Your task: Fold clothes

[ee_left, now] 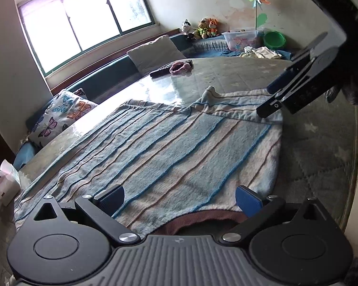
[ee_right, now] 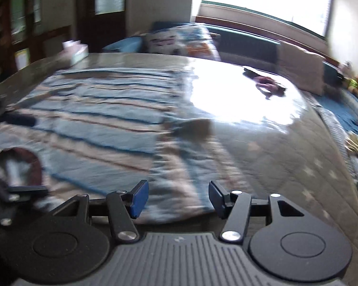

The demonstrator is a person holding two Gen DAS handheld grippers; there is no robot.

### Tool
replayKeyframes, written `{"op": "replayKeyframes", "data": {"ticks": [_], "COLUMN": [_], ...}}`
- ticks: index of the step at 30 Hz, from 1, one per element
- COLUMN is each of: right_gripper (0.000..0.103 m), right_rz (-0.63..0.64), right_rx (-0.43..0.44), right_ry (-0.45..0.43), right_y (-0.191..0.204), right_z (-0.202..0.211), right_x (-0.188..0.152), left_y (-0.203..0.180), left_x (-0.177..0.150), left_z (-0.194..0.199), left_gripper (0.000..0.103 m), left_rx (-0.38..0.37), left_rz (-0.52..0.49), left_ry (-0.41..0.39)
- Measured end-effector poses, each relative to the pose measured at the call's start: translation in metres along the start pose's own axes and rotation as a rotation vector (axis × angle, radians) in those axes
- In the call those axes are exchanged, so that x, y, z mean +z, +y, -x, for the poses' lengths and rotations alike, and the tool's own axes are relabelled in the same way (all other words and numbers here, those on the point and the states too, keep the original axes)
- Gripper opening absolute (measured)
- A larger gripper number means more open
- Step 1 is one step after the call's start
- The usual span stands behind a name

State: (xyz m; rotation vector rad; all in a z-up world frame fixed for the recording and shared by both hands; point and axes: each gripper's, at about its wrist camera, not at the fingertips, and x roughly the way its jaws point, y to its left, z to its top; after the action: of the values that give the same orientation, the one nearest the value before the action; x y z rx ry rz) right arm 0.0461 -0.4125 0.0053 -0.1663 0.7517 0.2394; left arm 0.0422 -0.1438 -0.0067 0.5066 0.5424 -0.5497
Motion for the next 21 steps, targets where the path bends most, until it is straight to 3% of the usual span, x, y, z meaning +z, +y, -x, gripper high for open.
{"op": "replayKeyframes", "data": {"ticks": [10, 12, 16, 21], "right_gripper": [0.049, 0.044, 0.014, 0.007], "right_rz": [-0.183, -0.199, -0.222, -0.228], "right_rx": [-0.123, -0.117, -0.104, -0.076], "right_ry": [-0.015, -0.021, -0.033, -0.087], "right_y": [-0.045, -0.047, -0.044, -0.035], "right_z": [-0.018, -0.018, -0.015, 0.002], "right_x": [-0.011, -0.013, -0.014, -0.006], "left_y": [0.008, 0.008, 0.012, 0.019], "left_x": [0.006, 0.006, 0.005, -0.002], "left_z": [-0.005, -0.005, -0.005, -0.001], "left_gripper": [0.102, 0.102, 0.103, 0.103], "left_rx": [0.013, 0.011, 0.017, 0.045], "left_rz": [0.078, 0.096, 0.122, 0.150], "left_ry": [0.020, 0.024, 0.028, 0.038]}}
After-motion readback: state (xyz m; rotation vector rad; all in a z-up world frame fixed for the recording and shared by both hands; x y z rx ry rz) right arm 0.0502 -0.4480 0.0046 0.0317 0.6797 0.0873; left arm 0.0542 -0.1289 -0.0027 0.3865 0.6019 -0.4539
